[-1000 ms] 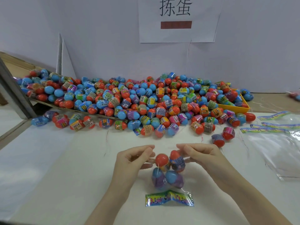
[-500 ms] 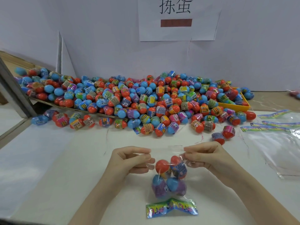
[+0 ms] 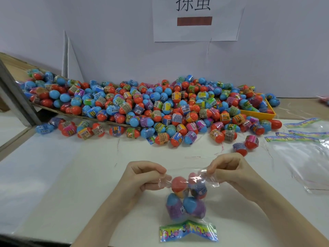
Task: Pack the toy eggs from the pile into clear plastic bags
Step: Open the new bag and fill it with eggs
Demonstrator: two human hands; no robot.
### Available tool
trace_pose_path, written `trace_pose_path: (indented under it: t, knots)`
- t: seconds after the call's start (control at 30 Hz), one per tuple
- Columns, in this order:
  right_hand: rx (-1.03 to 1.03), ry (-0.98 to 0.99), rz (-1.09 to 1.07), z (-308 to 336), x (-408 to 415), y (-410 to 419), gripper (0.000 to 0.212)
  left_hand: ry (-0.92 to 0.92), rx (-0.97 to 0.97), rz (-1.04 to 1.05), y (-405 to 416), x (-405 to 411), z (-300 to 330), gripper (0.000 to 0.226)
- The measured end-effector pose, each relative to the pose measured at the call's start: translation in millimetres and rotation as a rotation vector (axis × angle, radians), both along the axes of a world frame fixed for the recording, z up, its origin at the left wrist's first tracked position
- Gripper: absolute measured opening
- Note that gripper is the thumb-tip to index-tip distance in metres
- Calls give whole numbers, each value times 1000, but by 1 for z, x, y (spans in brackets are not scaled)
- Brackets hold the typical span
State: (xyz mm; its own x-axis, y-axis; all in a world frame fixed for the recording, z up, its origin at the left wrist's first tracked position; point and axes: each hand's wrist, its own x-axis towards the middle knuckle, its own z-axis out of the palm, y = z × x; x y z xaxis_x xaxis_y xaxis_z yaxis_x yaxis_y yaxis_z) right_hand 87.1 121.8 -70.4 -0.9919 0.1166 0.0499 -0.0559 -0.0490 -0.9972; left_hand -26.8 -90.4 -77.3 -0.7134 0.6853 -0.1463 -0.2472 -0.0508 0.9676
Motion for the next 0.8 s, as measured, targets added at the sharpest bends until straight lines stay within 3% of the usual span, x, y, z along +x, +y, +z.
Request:
trace_pose_path:
  t: [0.3, 0.43, 0.53, 0.63, 0.7, 0.8]
  knots:
    - [83, 9, -20, 1, 2, -1, 26, -22, 31, -29, 1, -1, -2, 21]
    - [121, 13, -47, 5, 2, -4, 24, 71, -12, 14, 3, 2, -3, 29]
    - [168, -1, -69, 4, 2, -5, 46, 153, -87, 49, 3, 2, -6, 23]
    - [206, 5, -99, 2, 2, -7, 53, 162, -102, 42, 1, 1, -6, 22]
    - [200, -3, -131, 2, 2, -9, 46, 189, -107, 45, 2, 2, -5, 32]
    - [126, -35, -196, 2, 0, -12, 24, 192, -53, 97, 3, 5, -4, 22]
